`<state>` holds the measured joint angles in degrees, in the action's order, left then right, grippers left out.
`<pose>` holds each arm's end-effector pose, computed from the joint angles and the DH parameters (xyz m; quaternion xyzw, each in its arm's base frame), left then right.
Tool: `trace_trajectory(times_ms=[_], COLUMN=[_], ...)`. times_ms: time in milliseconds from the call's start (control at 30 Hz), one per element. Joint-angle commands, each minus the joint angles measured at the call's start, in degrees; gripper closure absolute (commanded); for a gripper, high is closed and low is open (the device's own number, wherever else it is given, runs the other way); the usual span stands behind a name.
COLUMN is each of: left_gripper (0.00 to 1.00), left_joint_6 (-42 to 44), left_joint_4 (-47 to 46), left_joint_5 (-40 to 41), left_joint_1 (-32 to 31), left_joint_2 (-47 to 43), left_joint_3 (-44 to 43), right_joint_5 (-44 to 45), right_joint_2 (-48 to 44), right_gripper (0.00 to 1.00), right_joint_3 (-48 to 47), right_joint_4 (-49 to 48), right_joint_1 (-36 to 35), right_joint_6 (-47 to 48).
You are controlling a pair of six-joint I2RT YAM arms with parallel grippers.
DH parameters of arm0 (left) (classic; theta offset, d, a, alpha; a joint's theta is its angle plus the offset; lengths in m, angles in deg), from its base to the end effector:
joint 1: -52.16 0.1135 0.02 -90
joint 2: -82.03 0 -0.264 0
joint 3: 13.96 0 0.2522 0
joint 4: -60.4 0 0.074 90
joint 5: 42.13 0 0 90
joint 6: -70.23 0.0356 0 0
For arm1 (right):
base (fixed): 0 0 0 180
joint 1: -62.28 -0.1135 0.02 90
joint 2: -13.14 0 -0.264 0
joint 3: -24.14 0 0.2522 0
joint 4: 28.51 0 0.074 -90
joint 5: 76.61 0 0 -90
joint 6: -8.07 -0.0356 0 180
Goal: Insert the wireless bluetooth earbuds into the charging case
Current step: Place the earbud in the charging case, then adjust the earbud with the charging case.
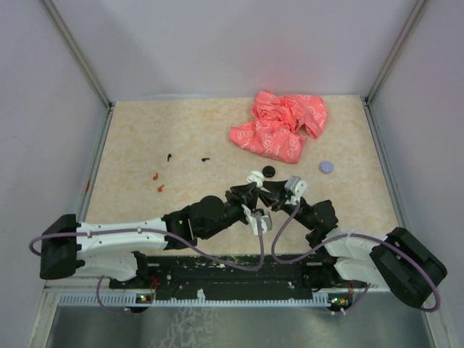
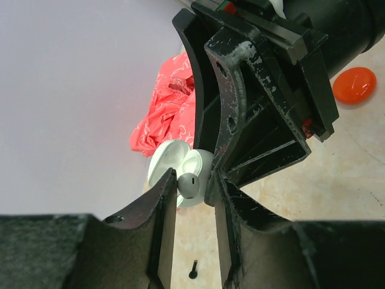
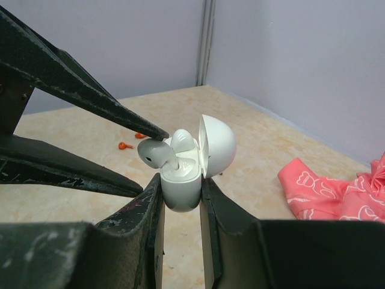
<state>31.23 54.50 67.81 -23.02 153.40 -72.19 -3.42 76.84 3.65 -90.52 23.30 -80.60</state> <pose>0.0854 -0.2752 0.2928 0.6072 0.4365 -0.0093 0.6638 0.1406 0.1270 0.2123 -0.3100 0.4997 0.3401 0.7339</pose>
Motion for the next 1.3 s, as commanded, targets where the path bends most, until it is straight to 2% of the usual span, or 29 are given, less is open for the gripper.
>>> trace_trajectory(times_ms=[0, 267, 500, 667, 1000, 1267], left_gripper=[0.63, 0.46, 0.35, 0.29, 0.23, 0.21], left_joint_6=[-2.75, -7.44, -19.3, -27.19, -30.94, -33.84], left_joint_4=[1.13, -0.29, 2.19, 0.6, -8.29, -10.03], left_joint_5=[-0.7, -2.48, -5.03, -7.74, -7.76, -13.87], left_joint_1=[-0.85, -0.85, -0.82, -0.72, 1.47, 6.24], left_joint_2=[-0.13, -2.97, -9.88, -13.64, -12.01, -10.24], left_joint_3=[-0.11, 0.28, 2.3, 5.8, 9.08, 8.44], right_joint_5=[1.14, 1.29, 1.92, 2.11, 0.87, 0.6], right_joint_2=[-1.27, -0.03, -0.02, 0.7, 2.85, 2.33], right_gripper=[1.0, 1.0, 1.0, 1.0, 1.0, 1.0], right_joint_3=[-1.19, -0.81, -0.44, -0.01, 0.61, 0.7], right_joint_4=[-6.49, -7.92, -8.29, -9.76, -13.59, -12.91], right_joint_1=[-0.07, -0.04, -0.04, -0.05, -0.04, -0.04], right_joint_6=[-0.6, -0.8, -0.63, -0.44, -0.7, -0.27])
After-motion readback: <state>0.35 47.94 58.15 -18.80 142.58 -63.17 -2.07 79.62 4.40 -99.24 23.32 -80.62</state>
